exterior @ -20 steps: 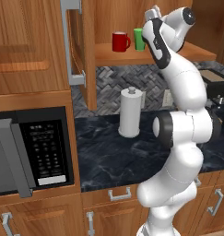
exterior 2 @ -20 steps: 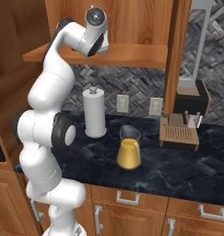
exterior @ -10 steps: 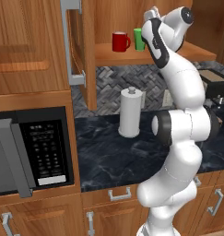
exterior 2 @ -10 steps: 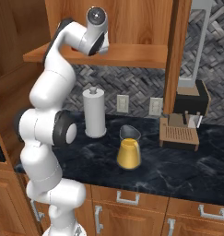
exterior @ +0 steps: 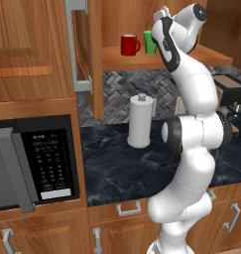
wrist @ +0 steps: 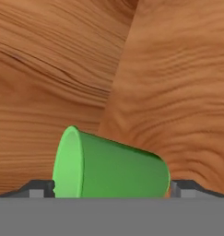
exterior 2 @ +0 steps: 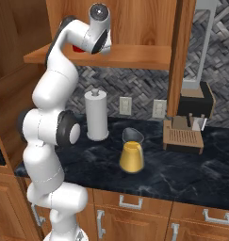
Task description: There is a tray on the dining counter. Grab the cup, mug, and pitcher and place them on the tray. The pitcher may be placed next to the tray if it cannot fit the tray.
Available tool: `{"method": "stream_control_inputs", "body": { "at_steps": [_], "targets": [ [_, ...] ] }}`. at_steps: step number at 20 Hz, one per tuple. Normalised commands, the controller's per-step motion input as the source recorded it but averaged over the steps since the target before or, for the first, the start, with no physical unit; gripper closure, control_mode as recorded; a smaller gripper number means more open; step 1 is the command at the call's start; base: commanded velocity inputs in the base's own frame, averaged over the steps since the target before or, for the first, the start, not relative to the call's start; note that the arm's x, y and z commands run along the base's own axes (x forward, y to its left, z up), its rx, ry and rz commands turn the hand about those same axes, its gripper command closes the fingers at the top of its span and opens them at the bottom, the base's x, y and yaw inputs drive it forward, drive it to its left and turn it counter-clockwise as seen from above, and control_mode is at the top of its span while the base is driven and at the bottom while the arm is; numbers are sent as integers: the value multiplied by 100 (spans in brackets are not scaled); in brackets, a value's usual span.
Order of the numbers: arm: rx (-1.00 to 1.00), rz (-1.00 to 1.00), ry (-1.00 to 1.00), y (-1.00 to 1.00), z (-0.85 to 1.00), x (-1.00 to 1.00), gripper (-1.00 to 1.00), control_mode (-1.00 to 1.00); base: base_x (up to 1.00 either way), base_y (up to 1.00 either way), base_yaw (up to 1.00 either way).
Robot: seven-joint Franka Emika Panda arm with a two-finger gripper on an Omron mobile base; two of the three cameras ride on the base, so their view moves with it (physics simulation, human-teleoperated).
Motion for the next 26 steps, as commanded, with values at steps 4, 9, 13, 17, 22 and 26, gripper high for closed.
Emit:
{"method": "stream_control_inputs", "body": {
  "at_steps": [4,9,13,17,22,26],
  "targets": [
    [0,0,0,0,-15,6,-100,-100,0,0,0],
    [0,0,0,0,-10,11,-100,-100,0,0,0],
    [0,0,0,0,0,18,-100,-100,0,0,0],
    [0,0,0,0,0,20,-100,-100,0,0,0],
    [0,0,0,0,0,8,100,-100,0,0,0],
    [0,0,2,0,0,0,100,-100,0,0,0]
  ]
}}
